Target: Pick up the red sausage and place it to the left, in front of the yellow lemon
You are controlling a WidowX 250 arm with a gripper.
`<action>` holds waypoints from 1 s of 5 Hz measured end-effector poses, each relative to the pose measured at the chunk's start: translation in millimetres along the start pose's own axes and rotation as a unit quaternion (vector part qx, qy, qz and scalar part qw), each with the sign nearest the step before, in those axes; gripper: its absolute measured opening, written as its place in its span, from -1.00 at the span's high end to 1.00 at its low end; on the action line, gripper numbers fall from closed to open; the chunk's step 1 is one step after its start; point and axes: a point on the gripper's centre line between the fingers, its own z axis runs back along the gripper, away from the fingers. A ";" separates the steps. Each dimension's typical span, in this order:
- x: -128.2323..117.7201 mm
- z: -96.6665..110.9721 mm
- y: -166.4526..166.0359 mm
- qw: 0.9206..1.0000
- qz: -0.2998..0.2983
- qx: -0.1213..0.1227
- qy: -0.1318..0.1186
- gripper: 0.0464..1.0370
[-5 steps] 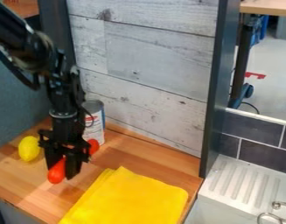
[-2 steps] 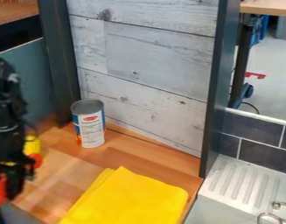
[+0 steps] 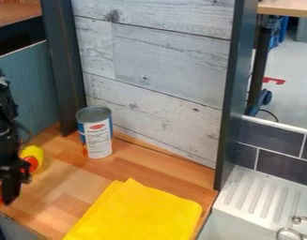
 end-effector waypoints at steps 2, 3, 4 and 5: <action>21.3 -17.3 -20.2 0.999 -0.042 -0.014 0.021 -0.04; 19.7 -29.9 -22.3 0.998 -0.040 -0.019 0.041 -0.04; 22.9 -30.3 -21.1 0.998 -0.036 -0.019 0.039 -0.04; 22.3 -32.5 -18.7 0.998 -0.027 -0.023 0.041 -0.04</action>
